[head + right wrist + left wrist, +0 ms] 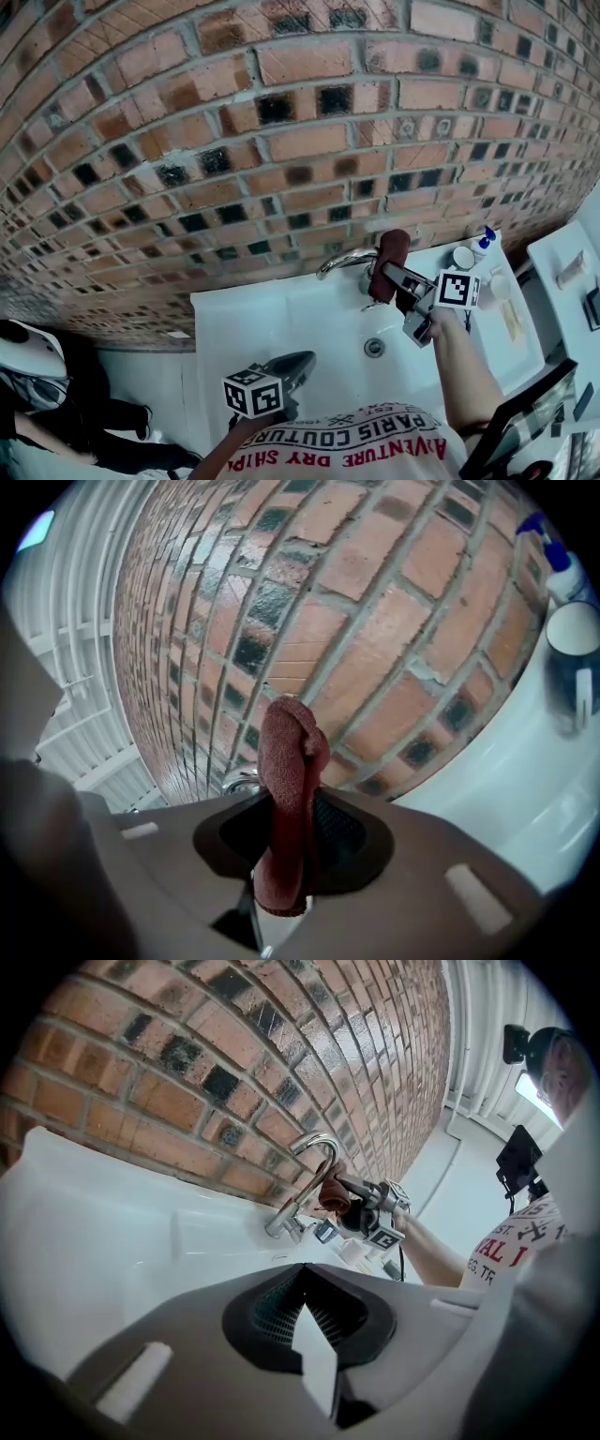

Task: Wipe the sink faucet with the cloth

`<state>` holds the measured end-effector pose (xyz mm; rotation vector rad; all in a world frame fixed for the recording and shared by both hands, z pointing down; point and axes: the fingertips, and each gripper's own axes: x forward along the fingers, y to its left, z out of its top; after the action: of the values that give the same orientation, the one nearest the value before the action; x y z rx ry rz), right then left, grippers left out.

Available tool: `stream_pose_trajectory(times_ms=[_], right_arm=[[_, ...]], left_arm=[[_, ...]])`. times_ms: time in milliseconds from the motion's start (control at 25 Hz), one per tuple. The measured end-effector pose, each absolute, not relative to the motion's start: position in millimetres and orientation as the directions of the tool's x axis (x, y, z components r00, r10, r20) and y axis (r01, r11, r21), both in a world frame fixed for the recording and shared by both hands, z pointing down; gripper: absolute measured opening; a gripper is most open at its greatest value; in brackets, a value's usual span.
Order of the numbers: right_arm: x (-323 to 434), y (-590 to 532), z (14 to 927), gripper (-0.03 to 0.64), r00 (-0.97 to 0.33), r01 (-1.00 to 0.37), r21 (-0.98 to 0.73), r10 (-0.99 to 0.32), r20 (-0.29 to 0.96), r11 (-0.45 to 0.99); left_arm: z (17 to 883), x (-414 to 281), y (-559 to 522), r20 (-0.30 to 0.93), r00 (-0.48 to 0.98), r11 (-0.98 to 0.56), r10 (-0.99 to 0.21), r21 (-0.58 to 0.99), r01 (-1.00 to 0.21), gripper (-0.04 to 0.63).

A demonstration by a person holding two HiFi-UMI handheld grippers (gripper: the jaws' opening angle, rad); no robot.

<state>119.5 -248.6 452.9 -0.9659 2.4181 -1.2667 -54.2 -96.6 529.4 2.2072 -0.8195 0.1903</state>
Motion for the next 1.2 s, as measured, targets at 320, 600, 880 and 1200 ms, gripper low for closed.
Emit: stream_pose_trajectory(times_ms=[320,600,880,1200], right_arm=[[124.9,-252.9,509.1,0.095,-0.715,-0.476,-0.843,-0.669,0.203,0.252],[120.2,-256.6,535.8,0.097,-0.708,-0.493,-0.843,-0.662,0.247,0.213],[122.1,-244.1,520.3,0.095,-0.712,-0.504,-0.827,-0.662,0.234,0.25],[99.1,-202.4,474.3,0.095,-0.782,-0.397,-0.832,-0.617,0.086,0.387]], left_arm=[[532.0,-54.6,-97.6,0.375,0.781,-0.499,-0.499,0.613,-0.613,0.005],[532.2,-61.8,-99.4,0.378,0.771,-0.49,-0.512,0.609,-0.624,0.005],[526.2,-61.4,-99.9,0.371,0.771,-0.499,-0.517,0.602,-0.624,0.005],[525.4,-55.8,-93.5,0.366,0.78,-0.509,-0.508,0.603,-0.614,0.005]])
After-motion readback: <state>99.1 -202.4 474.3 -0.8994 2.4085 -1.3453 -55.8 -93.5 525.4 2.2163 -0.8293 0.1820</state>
